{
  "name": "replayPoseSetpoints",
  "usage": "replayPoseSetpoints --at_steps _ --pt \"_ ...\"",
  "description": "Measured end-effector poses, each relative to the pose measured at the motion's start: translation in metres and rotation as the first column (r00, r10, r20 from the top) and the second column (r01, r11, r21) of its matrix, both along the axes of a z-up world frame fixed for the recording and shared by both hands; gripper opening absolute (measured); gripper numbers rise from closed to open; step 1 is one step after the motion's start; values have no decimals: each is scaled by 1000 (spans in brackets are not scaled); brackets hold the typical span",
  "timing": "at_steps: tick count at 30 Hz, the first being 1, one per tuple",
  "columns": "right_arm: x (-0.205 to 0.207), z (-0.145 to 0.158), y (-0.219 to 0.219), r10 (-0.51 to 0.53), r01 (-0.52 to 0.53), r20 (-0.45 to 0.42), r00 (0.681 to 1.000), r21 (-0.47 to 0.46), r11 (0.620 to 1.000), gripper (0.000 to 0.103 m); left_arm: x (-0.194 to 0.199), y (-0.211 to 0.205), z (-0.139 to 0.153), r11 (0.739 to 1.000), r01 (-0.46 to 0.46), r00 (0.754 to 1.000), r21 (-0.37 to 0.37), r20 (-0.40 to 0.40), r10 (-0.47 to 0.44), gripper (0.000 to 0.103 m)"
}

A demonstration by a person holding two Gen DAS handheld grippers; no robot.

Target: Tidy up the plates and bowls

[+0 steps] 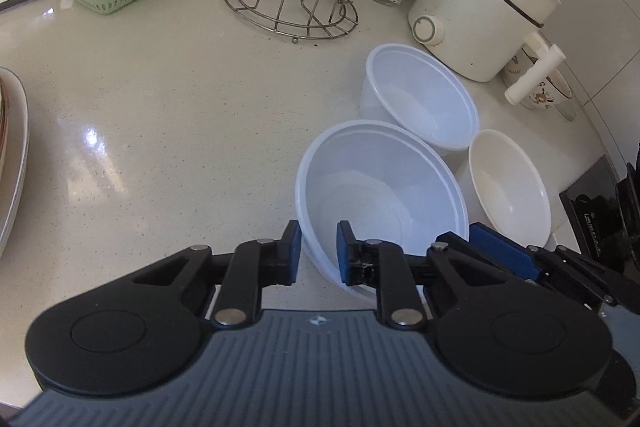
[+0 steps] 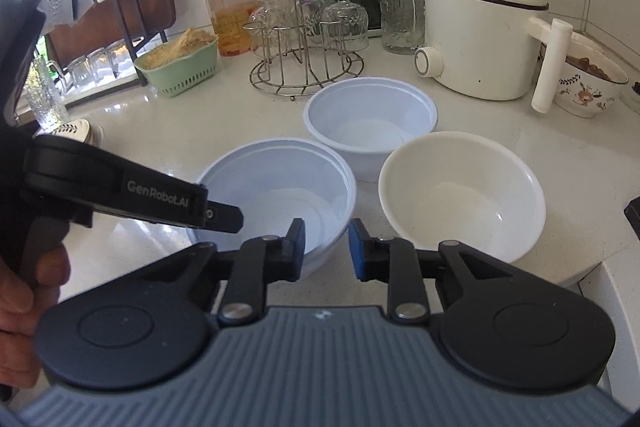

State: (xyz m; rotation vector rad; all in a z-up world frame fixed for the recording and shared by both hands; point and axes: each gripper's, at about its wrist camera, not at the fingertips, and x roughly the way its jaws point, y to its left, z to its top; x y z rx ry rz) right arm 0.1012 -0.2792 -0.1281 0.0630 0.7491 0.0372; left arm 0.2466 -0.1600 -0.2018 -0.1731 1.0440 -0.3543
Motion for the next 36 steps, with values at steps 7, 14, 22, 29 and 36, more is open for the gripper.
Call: replayPoseSetpoints --at_steps 7,14,22,29,36 --pt "4 -1 1 8 -8 0 1000 12 1000 24 -3 19 18 999 -27 999 -22 31 28 21" --pt "8 5 17 50 -50 6 999 50 997 24 -1 46 35 998 -51 997 -36 54 53 21" --pt "20 10 40 86 -87 10 996 70 994 24 2 78 44 996 -90 996 -19 23 90 21" --pt "29 19 63 109 -108 -4 994 113 988 24 7 100 49 994 -110 994 18 -7 110 22" --pt "38 16 75 72 -67 -30 997 143 987 24 15 113 40 997 -79 996 19 -39 79 22"
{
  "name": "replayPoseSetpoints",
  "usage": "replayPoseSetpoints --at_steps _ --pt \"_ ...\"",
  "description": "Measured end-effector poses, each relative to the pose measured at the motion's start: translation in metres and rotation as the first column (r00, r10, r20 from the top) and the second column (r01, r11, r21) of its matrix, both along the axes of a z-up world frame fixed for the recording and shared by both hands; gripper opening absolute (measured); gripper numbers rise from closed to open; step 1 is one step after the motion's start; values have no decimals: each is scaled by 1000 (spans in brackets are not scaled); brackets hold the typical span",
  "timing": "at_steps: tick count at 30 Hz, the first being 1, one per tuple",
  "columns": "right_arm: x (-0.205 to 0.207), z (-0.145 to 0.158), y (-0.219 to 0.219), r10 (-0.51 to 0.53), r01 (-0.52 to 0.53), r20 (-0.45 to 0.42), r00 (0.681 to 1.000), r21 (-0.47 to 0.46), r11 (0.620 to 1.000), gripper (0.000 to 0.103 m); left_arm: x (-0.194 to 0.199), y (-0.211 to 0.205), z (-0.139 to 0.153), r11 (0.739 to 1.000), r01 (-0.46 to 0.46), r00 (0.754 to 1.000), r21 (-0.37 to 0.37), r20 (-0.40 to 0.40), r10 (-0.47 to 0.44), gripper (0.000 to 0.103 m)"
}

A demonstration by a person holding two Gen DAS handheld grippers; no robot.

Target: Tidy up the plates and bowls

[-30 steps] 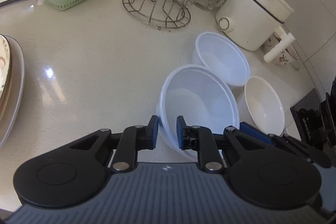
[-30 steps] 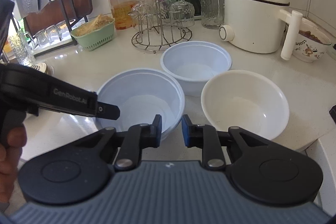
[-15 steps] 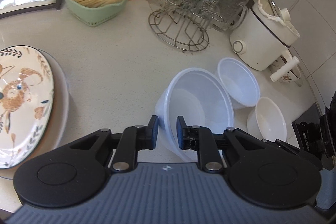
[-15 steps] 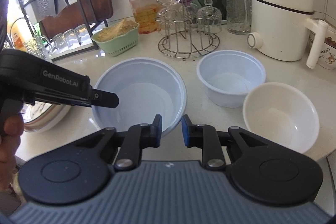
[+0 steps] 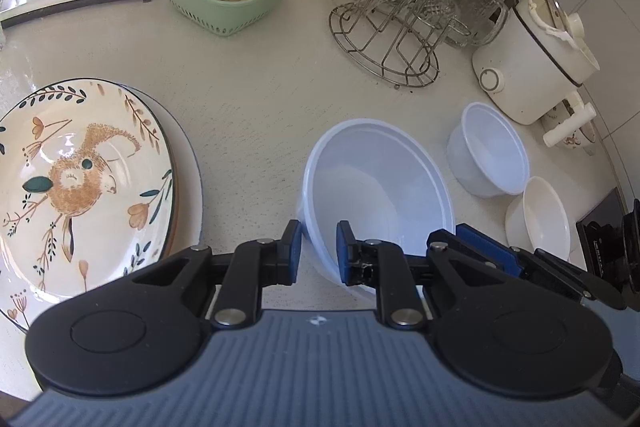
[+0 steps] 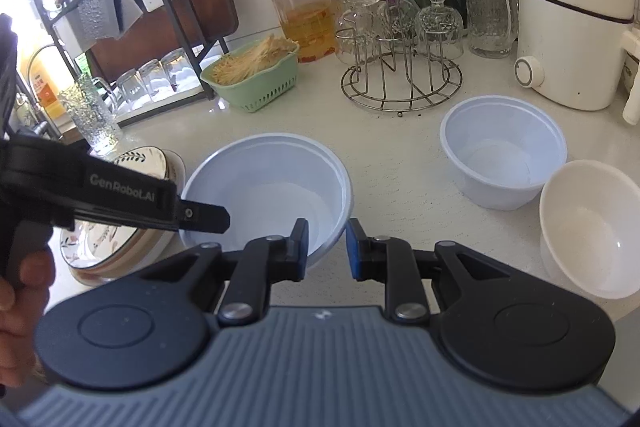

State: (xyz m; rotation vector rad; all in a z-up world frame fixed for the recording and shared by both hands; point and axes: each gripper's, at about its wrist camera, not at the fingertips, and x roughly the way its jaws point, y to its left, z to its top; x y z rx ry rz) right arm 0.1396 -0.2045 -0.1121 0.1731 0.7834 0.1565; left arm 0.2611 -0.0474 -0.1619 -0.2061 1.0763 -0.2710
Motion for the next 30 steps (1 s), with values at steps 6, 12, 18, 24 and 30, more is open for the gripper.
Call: replayPoseSetpoints --at_steps 6,12,18,24,30 --pt "8 -6 10 -23 23 -26 999 -22 999 24 6 3 -6 999 32 999 17 -3 -32 22" --pt "13 -11 15 -37 35 -49 998 -44 998 24 13 4 -10 998 57 998 14 -13 -57 22" --pt "16 -15 16 -57 53 -75 996 -45 998 25 21 1 -16 998 62 998 29 -30 -61 22" --pt "16 -10 16 -49 47 -62 997 -45 998 24 23 2 -15 999 37 999 38 -21 -36 24" --pt "10 -3 11 -49 47 -41 998 -44 998 24 20 4 -4 999 -1 1000 49 12 1 25"
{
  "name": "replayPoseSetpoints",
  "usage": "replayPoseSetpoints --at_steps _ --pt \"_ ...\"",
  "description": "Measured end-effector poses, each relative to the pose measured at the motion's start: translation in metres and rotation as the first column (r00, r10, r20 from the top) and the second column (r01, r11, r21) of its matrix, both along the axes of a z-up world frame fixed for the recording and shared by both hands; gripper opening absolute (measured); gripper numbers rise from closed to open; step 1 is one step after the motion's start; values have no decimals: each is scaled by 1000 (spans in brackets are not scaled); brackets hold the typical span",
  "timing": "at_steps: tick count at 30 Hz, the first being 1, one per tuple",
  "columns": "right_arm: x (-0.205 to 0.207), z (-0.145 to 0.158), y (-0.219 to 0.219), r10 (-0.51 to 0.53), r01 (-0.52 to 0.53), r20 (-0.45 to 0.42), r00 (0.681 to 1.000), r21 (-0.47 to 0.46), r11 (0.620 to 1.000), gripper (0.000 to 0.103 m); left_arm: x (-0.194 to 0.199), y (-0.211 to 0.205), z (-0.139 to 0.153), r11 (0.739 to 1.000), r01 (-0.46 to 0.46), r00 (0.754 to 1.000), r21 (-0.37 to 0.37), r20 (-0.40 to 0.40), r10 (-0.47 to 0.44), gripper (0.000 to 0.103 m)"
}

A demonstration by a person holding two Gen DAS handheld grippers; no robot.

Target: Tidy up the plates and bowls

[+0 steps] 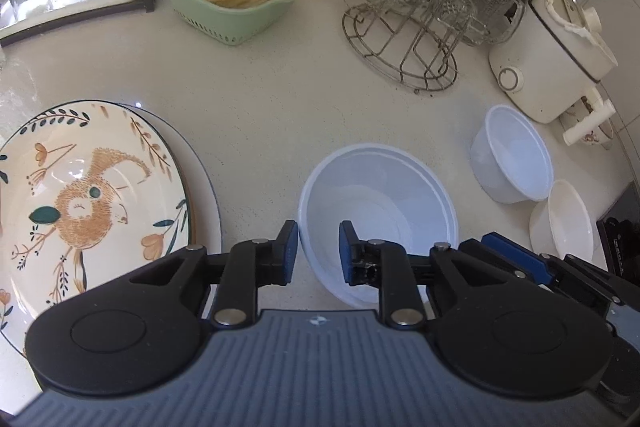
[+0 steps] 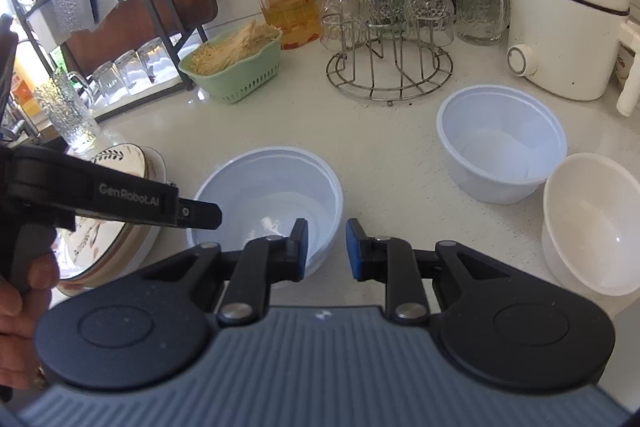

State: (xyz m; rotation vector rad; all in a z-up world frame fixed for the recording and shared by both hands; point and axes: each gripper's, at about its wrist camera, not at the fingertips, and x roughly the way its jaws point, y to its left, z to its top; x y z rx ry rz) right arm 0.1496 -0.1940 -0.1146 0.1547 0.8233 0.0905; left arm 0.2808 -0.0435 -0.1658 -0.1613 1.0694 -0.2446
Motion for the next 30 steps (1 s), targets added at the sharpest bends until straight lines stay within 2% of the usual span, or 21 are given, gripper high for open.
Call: replayPoseSetpoints --at_steps 5,11,19,26,30 --pt "-9 14 -6 -1 1 34 999 -1 1000 24 -11 -3 17 1000 -3 999 9 34 3 25" --pt "-25 40 -20 -8 7 74 997 17 1000 24 -36 -12 58 1000 11 994 13 111 -12 25" --pt "-57 80 -42 -2 -3 174 985 27 1000 24 -81 -29 101 1000 -5 979 -31 202 11 25" --pt "-90 98 -60 33 -38 214 976 18 999 24 -126 -48 119 997 -39 966 -67 251 55 25" --pt "-104 101 -69 44 -48 228 973 14 999 24 -146 -60 119 997 -44 965 -57 257 57 25"
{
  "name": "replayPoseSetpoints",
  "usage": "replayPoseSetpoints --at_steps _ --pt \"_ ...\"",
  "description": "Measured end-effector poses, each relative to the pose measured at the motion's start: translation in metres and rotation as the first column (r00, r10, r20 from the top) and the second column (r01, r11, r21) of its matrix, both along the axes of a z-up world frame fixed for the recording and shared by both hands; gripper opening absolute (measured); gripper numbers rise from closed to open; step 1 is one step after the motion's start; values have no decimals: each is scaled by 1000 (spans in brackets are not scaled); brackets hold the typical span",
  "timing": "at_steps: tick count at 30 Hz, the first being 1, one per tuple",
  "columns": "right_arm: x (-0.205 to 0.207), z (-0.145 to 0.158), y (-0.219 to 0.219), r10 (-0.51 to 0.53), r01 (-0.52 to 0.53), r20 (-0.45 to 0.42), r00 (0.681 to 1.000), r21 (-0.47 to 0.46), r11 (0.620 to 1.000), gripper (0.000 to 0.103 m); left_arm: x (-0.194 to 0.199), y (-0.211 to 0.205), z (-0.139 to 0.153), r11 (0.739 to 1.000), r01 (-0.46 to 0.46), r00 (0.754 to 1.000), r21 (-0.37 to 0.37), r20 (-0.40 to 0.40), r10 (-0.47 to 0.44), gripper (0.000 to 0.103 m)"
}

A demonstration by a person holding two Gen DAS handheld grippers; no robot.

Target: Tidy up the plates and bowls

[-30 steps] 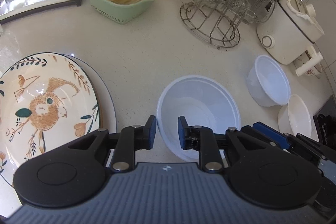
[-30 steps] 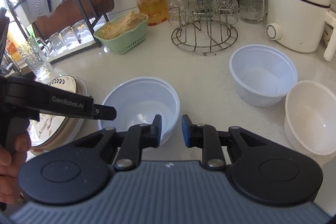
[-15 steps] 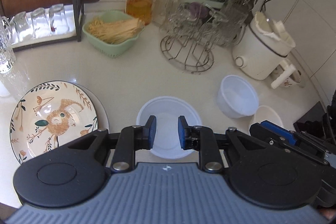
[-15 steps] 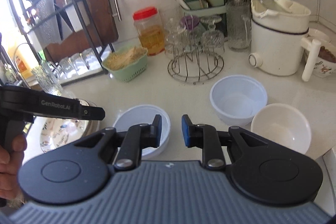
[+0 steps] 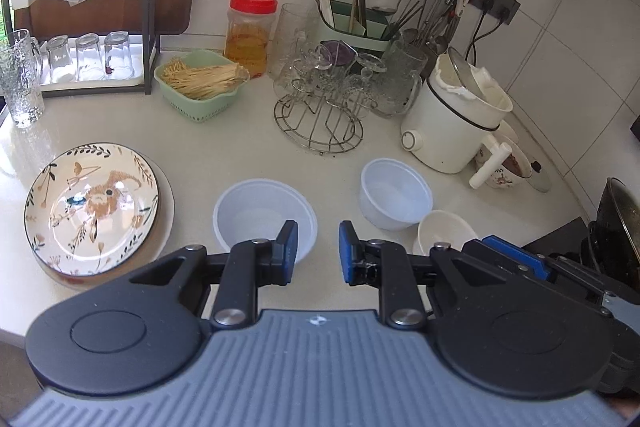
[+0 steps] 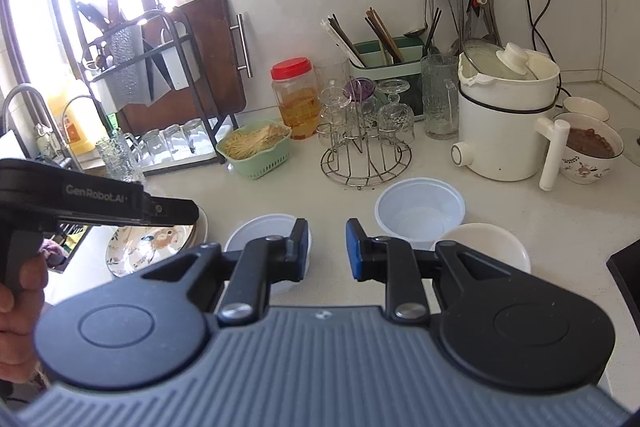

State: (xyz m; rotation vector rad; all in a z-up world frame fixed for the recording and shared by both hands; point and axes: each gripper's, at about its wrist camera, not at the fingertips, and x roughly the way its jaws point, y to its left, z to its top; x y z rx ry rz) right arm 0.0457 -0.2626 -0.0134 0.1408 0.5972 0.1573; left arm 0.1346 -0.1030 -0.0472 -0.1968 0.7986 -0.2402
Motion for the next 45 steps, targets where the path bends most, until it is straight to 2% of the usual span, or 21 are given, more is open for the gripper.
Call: replayPoseSetpoints --at_steps 6,16,27,34,36,40,42,45 --pt "-12 -5 -6 6 -6 -3 1000 13 1000 24 -16 -9 -1 1000 13 1000 23 -2 -13 25" --pt "-21 -11 -17 -27 27 -13 1000 2 1000 24 -10 -22 -8 998 53 998 27 -27 -52 25" --pt "6 -19 -24 -91 91 -29 995 10 996 24 17 -24 -14 997 79 995 23 -54 -78 25" --pt "27 -33 -30 -115 115 -62 991 -2 993 24 62 -32 -33 994 109 989 0 -98 -108 25" --pt "34 -36 -35 -125 124 -67 990 -18 992 24 78 -37 -38 993 115 987 -7 -108 -115 33" --pt "51 -39 -51 -159 159 -85 984 1 987 24 106 -54 -44 990 142 983 14 -120 -140 38" --pt "60 -41 -56 -171 173 -89 981 14 985 24 119 -61 -49 987 159 980 9 -126 -157 48" --pt "76 -48 -60 -181 183 -112 977 16 983 25 139 -71 -59 984 177 974 15 -145 -173 52"
